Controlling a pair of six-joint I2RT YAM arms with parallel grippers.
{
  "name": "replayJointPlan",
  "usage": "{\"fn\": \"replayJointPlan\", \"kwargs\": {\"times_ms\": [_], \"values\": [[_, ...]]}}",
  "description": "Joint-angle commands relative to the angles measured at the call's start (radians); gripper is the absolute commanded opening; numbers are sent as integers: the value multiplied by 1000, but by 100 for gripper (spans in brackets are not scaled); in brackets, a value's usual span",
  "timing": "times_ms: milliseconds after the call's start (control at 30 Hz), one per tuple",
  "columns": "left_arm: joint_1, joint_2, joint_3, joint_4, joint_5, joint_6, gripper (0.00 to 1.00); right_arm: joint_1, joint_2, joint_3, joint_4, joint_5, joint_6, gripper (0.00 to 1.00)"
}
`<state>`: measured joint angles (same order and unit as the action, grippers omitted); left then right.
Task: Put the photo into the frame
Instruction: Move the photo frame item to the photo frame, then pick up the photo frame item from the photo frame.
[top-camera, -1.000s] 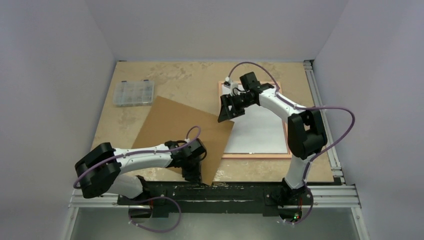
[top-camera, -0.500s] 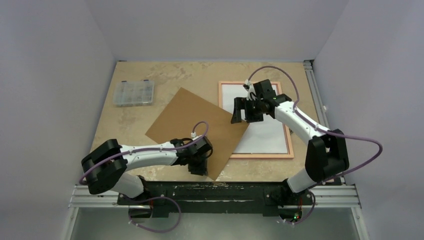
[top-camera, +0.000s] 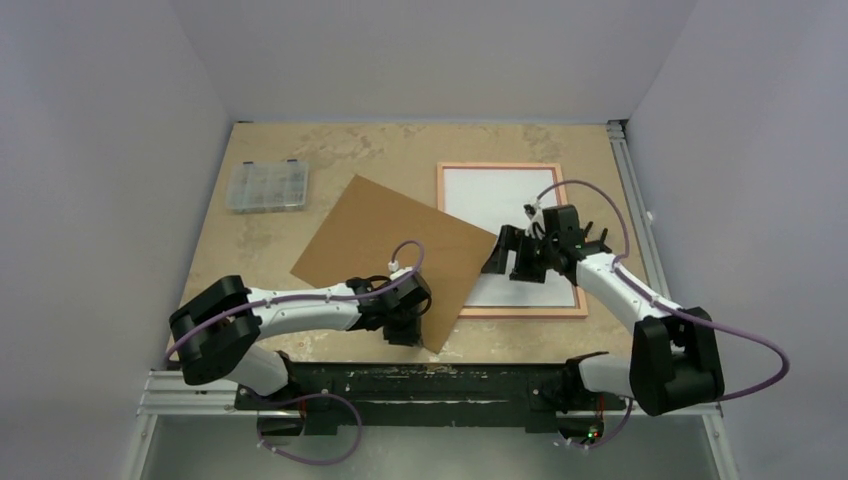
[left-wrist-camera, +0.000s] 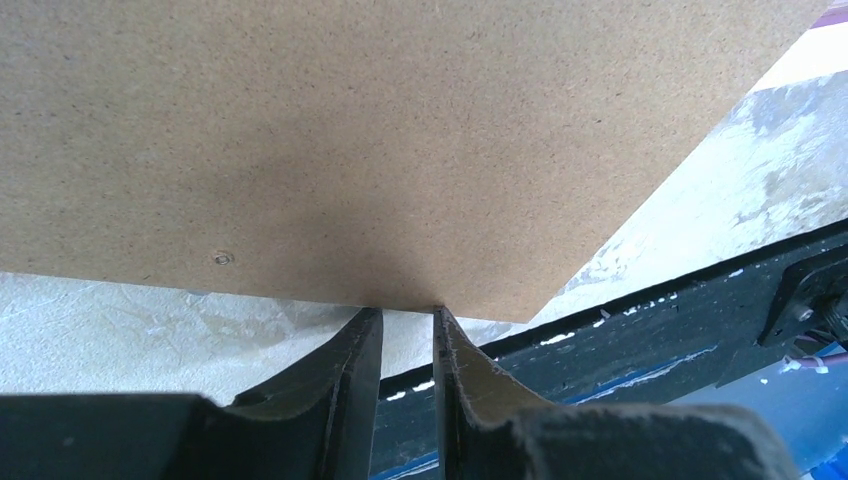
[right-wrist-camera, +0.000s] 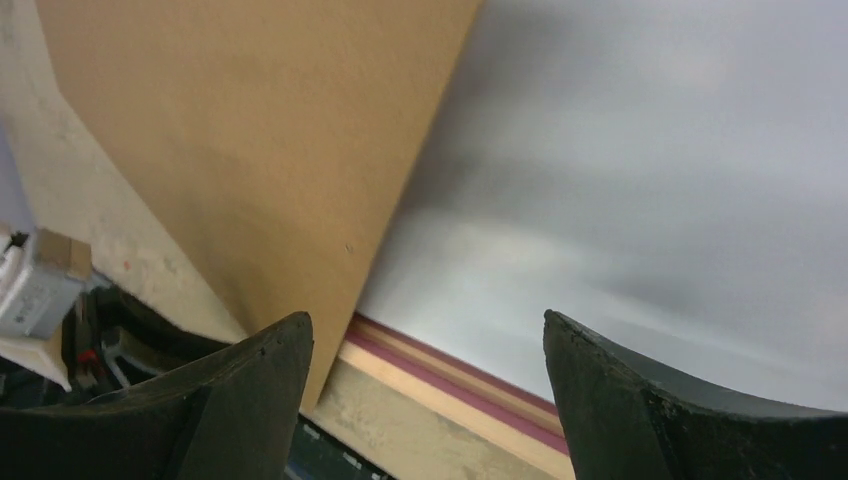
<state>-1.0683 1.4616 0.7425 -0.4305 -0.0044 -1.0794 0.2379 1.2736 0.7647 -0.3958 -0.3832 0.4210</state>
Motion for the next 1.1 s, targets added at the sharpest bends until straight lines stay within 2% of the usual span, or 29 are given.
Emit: {"fn": "replayJointPlan", "kwargs": {"times_ms": [0, 300, 700, 900, 1067], "values": [[-4, 28, 23, 71, -34, 27, 24, -38, -19, -170, 283, -291, 146, 82], [-5, 54, 52, 81, -12, 44, 24, -42, 111, -330, 844, -462, 418, 77], [-12, 76, 55, 96, -6, 45, 24, -41, 389, -362, 1337, -520, 692, 65], [-13, 81, 58, 95, -3, 45, 24, -35, 558, -369, 1705, -565, 876, 49], [-13, 85, 61, 90, -3, 46, 24, -14, 734, -364, 2045, -577, 1077, 24]]}}
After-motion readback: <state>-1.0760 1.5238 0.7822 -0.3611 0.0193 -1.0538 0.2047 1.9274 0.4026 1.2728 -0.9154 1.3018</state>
